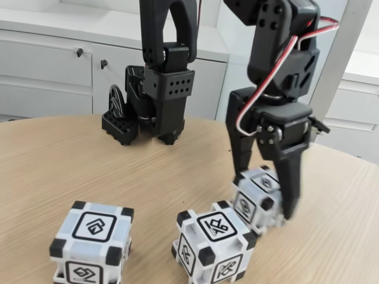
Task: Stack cubes from left to right.
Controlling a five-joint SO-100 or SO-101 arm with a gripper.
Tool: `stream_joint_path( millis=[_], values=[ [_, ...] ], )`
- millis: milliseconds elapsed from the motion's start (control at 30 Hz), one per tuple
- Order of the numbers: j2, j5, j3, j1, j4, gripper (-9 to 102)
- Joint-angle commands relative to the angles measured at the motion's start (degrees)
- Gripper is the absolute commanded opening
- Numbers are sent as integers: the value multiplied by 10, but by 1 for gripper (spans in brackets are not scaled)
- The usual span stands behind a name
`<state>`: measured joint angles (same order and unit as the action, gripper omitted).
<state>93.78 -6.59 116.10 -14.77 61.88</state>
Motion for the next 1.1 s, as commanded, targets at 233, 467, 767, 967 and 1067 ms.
stream_joint_path(
  millis=[233,467,767,967,1067],
  values=[
    [14,-2,-17,5,10,20],
    [18,-12,-18,5,11,19],
    [195,-27,-11,7,13,19],
    [284,-7,-13,79,12,18],
    [316,16,-18,157,11,18]
  ],
)
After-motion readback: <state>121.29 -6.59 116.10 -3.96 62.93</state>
